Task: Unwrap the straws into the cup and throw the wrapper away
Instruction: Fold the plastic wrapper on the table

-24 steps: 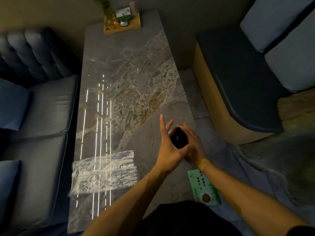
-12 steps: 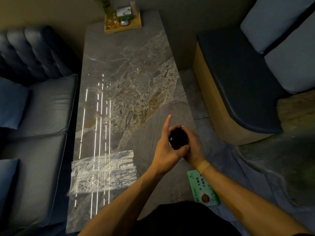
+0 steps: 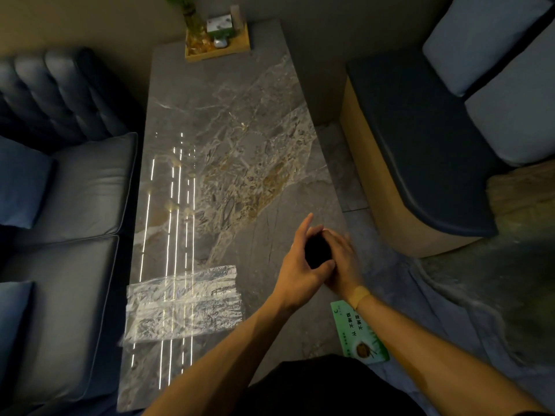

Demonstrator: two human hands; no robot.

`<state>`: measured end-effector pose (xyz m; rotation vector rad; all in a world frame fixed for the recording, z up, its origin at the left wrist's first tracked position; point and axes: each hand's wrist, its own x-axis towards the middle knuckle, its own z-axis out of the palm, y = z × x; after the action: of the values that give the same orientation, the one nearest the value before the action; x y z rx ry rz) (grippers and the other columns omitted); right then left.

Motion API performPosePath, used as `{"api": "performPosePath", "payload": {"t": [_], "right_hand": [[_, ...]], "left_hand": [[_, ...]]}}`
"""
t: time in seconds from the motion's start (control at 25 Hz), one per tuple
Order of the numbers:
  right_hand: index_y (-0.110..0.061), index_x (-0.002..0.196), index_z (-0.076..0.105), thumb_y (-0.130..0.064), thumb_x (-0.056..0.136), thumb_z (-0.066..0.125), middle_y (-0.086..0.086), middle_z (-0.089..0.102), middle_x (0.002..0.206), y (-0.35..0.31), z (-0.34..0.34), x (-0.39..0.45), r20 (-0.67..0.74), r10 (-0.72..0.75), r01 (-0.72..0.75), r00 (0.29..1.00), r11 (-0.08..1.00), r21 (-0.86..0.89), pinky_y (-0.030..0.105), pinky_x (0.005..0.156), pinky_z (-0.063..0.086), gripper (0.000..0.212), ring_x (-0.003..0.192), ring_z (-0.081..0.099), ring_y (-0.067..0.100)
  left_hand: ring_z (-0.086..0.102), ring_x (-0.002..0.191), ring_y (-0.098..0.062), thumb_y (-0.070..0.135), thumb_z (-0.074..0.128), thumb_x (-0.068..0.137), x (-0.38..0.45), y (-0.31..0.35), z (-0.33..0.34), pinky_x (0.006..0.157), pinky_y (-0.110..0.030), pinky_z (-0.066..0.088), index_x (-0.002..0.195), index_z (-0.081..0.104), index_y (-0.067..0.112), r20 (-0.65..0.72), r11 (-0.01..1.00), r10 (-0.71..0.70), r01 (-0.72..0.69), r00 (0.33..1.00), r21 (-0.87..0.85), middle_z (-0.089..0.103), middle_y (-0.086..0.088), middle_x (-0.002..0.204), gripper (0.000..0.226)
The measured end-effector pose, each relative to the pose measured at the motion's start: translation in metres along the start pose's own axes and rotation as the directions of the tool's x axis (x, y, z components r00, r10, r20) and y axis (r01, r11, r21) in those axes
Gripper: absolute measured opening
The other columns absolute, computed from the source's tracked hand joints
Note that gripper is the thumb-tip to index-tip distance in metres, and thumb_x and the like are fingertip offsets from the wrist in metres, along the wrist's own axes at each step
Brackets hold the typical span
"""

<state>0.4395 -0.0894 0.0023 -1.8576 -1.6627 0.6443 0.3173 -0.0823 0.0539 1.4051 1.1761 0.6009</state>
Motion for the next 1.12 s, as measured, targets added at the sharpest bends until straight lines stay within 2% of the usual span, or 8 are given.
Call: {"api": "performPosePath", "payload": {"t": [0.08, 0.2, 0.36, 0.48, 0.64, 0.76, 0.92, 1.12], "right_hand": [[-0.022, 0.114, 0.052, -0.041, 0.07, 0.048, 0.0, 0.064, 0.11, -0.002, -0.001, -0.001, -0.057, -0.003, 0.003, 0.998, 1.0, -0.007, 0.053, 0.111, 0.031, 0.048, 0.113, 0.056, 0.018], [-0.025, 0.114, 0.049, -0.043, 0.072, 0.045, -0.002, 0.064, 0.105, -0.006, -0.002, -0.001, -0.084, 0.018, -0.015, 0.996, 0.999, 0.034, 0.052, 0.114, 0.026, 0.046, 0.108, 0.056, 0.014], [-0.024, 0.11, 0.05, -0.041, 0.072, 0.048, -0.003, 0.061, 0.107, -0.006, 0.002, -0.003, -0.027, 0.012, -0.011, 1.0, 1.0, 0.011, 0.052, 0.109, 0.032, 0.042, 0.112, 0.056, 0.017], [-0.023, 0.113, 0.052, -0.026, 0.073, 0.063, -0.001, 0.062, 0.115, -0.001, 0.007, -0.006, -0.048, -0.004, 0.003, 0.999, 1.0, -0.016, 0.055, 0.115, 0.025, 0.042, 0.125, 0.051, 0.017], [-0.019, 0.121, 0.053, -0.024, 0.076, 0.062, -0.002, 0.061, 0.12, -0.001, 0.006, -0.004, -0.021, 0.008, -0.01, 1.0, 0.995, -0.099, 0.058, 0.116, 0.02, 0.046, 0.129, 0.047, 0.016], [-0.019, 0.122, 0.053, -0.026, 0.075, 0.063, -0.003, 0.062, 0.119, -0.001, 0.004, -0.005, -0.073, -0.015, 0.008, 0.997, 0.995, -0.096, 0.059, 0.118, 0.012, 0.049, 0.128, 0.049, 0.014], [-0.02, 0.12, 0.053, -0.026, 0.076, 0.062, -0.001, 0.061, 0.122, -0.005, 0.005, -0.006, -0.033, 0.015, -0.018, 0.999, 0.995, -0.103, 0.06, 0.117, 0.012, 0.045, 0.132, 0.046, 0.016], [-0.015, 0.126, 0.051, -0.024, 0.076, 0.065, 0.004, 0.057, 0.131, -0.005, 0.007, -0.006, 0.004, -0.004, 0.005, 1.0, 0.983, -0.182, 0.057, 0.119, 0.009, 0.053, 0.139, 0.038, 0.017]], "left_hand": [[0.048, 0.125, 0.006, 0.01, 0.067, 0.08, -0.001, 0.005, 0.001, 0.1, -0.01, 0.041, 0.149, 0.022, 0.038, -0.017, 0.999, 0.03, -0.03, 0.999, -0.01, 0.051, 0.014, 0.14, 0.087], [0.047, 0.125, 0.007, 0.01, 0.066, 0.08, -0.001, 0.009, 0.0, 0.1, -0.01, 0.041, 0.147, 0.026, 0.037, -0.027, 0.998, 0.065, -0.065, 0.998, -0.01, 0.052, 0.015, 0.14, 0.083], [0.046, 0.122, 0.015, 0.017, 0.068, 0.081, -0.002, 0.005, -0.004, 0.098, -0.005, 0.038, 0.148, 0.024, 0.039, -0.009, 0.998, 0.03, -0.029, 1.0, 0.048, 0.05, 0.02, 0.14, 0.083], [0.049, 0.12, 0.012, 0.016, 0.067, 0.081, -0.004, 0.001, -0.004, 0.099, -0.013, 0.043, 0.145, 0.026, 0.04, 0.004, 0.998, -0.014, 0.014, 1.0, 0.058, 0.049, 0.028, 0.134, 0.079], [0.051, 0.121, 0.001, 0.02, 0.063, 0.079, -0.005, 0.005, -0.002, 0.102, -0.03, 0.047, 0.137, 0.04, 0.036, -0.02, 0.995, 0.032, -0.031, 0.999, 0.091, 0.053, 0.015, 0.134, 0.064], [0.052, 0.119, 0.003, 0.023, 0.064, 0.079, -0.006, 0.007, -0.003, 0.098, -0.025, 0.048, 0.131, 0.045, 0.039, -0.036, 0.989, 0.093, -0.088, 0.995, 0.119, 0.056, 0.017, 0.129, 0.058], [0.051, 0.115, 0.01, 0.022, 0.067, 0.08, -0.004, 0.003, -0.006, 0.095, -0.018, 0.045, 0.128, 0.048, 0.04, -0.069, 0.983, 0.11, -0.098, 0.992, 0.158, 0.055, 0.025, 0.123, 0.054], [0.05, 0.121, 0.0, 0.023, 0.061, 0.085, -0.003, 0.0, -0.01, 0.101, -0.026, 0.047, 0.131, 0.047, 0.034, -0.046, 0.95, 0.198, -0.18, 0.979, 0.256, 0.052, 0.018, 0.134, 0.049]]}}
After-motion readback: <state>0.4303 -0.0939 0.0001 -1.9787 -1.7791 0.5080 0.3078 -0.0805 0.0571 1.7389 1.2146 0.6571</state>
